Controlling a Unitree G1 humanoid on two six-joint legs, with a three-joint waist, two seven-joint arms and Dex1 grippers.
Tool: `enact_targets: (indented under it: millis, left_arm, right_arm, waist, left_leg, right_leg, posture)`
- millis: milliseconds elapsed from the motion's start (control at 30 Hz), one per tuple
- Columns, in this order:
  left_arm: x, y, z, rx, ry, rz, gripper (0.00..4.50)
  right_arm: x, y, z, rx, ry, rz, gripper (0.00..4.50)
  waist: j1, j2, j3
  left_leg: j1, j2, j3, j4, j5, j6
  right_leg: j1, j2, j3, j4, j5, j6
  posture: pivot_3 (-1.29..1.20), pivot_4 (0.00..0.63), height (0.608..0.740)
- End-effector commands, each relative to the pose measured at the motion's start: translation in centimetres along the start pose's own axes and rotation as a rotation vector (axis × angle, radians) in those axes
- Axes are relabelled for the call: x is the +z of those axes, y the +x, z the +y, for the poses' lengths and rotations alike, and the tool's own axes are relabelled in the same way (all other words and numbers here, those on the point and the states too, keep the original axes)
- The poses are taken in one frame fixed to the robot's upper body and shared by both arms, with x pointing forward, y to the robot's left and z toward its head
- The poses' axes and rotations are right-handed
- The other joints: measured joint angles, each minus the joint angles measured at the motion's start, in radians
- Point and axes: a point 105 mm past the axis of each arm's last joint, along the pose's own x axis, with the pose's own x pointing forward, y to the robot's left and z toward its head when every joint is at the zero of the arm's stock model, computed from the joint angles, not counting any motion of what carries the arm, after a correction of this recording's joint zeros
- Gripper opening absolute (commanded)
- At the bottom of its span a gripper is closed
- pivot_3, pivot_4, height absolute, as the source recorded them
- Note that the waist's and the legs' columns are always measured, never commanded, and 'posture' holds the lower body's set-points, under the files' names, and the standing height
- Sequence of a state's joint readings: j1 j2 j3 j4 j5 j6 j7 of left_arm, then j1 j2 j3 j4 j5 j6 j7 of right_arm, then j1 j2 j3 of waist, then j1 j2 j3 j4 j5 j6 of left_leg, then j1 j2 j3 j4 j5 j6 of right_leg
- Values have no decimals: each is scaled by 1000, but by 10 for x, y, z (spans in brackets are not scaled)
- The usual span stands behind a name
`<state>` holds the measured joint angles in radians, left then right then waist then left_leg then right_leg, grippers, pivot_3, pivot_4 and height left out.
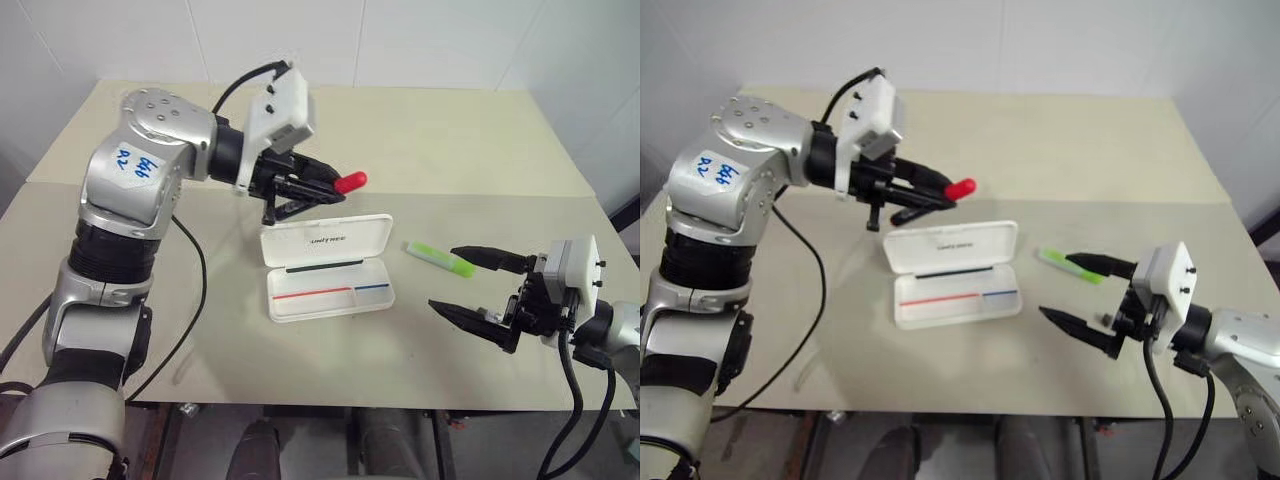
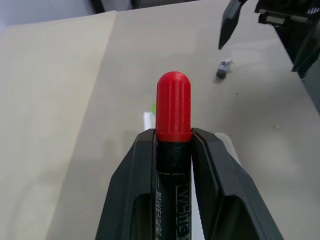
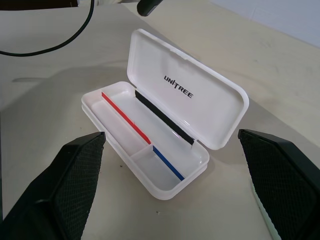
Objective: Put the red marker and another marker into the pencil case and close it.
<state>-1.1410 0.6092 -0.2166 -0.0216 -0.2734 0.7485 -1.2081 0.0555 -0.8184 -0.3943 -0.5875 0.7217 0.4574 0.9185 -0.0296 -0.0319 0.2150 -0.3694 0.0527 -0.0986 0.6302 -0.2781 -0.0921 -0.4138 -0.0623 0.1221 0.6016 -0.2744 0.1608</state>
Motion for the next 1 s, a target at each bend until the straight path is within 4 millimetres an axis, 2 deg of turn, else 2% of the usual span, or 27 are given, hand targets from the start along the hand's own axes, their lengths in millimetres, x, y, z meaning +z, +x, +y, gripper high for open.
enact_targets:
  millis: [33, 133, 333, 467, 600, 833, 1000]
  left_arm:
    - [5, 18, -16, -65, 37, -5, 672]
    - [-7, 32, -18, -61, 42, 47, 672]
    - [-49, 64, -21, -41, 165, 249, 672]
    - [-59, 75, -21, -29, 169, 291, 672]
    - [-64, 97, -29, -23, 157, 310, 672]
    - [-71, 101, -31, -5, 147, 347, 672]
    - [-79, 98, -25, 18, 175, 395, 672]
  right_arm:
    - [7, 0, 5, -8, -40, -20, 4500]
    - [6, -3, 7, -19, -36, -16, 4500]
    - [4, -8, 7, -46, -32, -3, 4500]
    - [3, -7, 7, -51, -32, -1, 4500]
    - [3, -5, 9, -58, -25, -7, 4500]
    - [3, -5, 10, -74, -19, -6, 4500]
    - [3, -5, 10, -79, -19, -4, 4500]
  waist:
    - [1, 0, 0]
    - [2, 0, 0]
    - [2, 0, 0]
    - [2, 0, 0]
    - [3, 0, 0]
    - [1, 0, 0]
    - [3, 0, 0]
  left_leg:
    - [0, 0, 0, 0, 0, 0]
    - [0, 0, 0, 0, 0, 0]
    - [0, 0, 0, 0, 0, 0]
    - [-1, 0, 1, 1, 0, 0]
    - [-1, 0, 1, 1, 0, 0]
    - [-1, 0, 1, 0, 0, 0]
    - [-1, -1, 1, 1, 0, 0]
  right_leg:
    - [0, 0, 0, -1, 0, 0]
    - [0, 0, 0, -1, 0, 0]
    - [0, 0, 1, -3, 0, 0]
    - [0, 0, 1, -5, 0, -2]
    - [1, 0, 2, -6, 0, -2]
    - [1, 0, 2, -8, 1, -1]
    - [2, 0, 2, -8, 1, -3]
  posture:
    - [0, 150, 740]
    - [0, 150, 740]
    - [0, 150, 740]
    - [0, 150, 740]
    - [0, 150, 740]
    - [0, 150, 740]
    - [0, 150, 740]
